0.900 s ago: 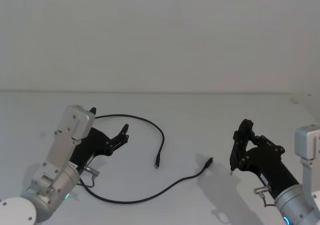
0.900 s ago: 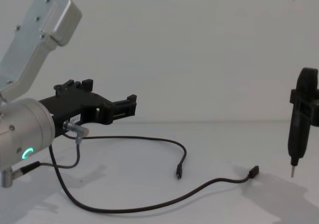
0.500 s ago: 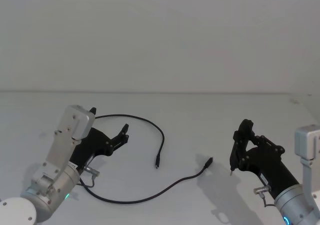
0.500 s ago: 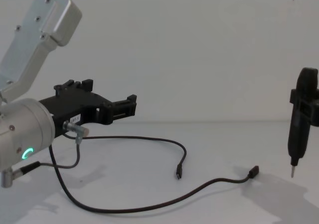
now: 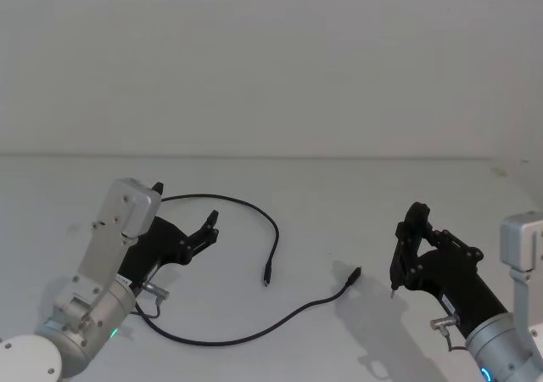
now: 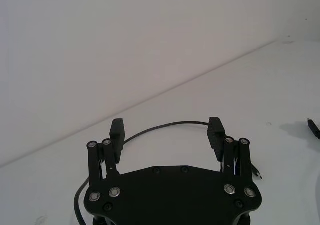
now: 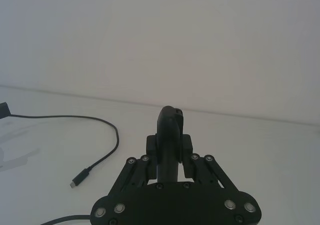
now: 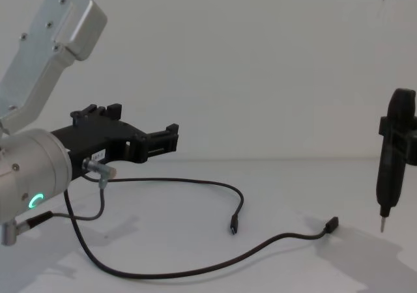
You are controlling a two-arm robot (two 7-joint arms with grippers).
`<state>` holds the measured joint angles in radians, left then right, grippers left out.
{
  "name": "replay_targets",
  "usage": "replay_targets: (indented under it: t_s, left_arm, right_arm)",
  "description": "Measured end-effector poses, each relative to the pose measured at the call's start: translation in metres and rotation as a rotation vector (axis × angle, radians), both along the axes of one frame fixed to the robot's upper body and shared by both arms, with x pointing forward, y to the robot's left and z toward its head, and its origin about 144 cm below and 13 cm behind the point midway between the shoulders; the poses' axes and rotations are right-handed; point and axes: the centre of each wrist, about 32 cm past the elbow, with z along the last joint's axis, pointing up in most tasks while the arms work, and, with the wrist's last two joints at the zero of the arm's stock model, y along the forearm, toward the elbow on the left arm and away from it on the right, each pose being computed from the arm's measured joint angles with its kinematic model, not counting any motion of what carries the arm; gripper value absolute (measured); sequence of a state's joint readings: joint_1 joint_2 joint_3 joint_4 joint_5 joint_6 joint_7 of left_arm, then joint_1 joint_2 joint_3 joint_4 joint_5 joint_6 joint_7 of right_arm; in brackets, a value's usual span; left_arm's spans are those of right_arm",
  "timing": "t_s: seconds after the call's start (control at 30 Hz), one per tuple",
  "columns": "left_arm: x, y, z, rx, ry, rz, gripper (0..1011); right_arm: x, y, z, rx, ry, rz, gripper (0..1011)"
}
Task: Pick up the data cable with the one hand.
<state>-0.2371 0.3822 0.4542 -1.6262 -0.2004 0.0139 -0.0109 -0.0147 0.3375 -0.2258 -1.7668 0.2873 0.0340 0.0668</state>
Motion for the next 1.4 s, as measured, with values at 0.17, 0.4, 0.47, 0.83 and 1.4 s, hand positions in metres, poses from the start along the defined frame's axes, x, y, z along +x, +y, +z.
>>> replay_targets:
  t_s: [0.17,0.4,0.47,0.83,1.4]
  left_arm:
    - [0.0,0.0,0.0,0.0,0.0,0.0,1001]
    - [0.0,0.0,0.0,0.0,0.0,0.0,1001]
    - [0.0,0.0,0.0,0.0,0.0,0.0,1001]
    - [-0.002,0.001,0.002,0.004,0.027,-0.027,1001]
    - [-0.025,0.015,0.018,0.024,0.167,-0.221,1001]
  right_arm:
    - [0.0,0.0,0.0,0.0,0.0,0.0,279]
    - [0.0,0.0,0.0,0.0,0.0,0.0,279]
    - [0.0,0.0,0.0,0.0,0.0,0.0,279]
    - [0.0,0.0,0.0,0.0,0.0,0.0,279]
    - [0.0,0.0,0.0,0.0,0.0,0.0,279]
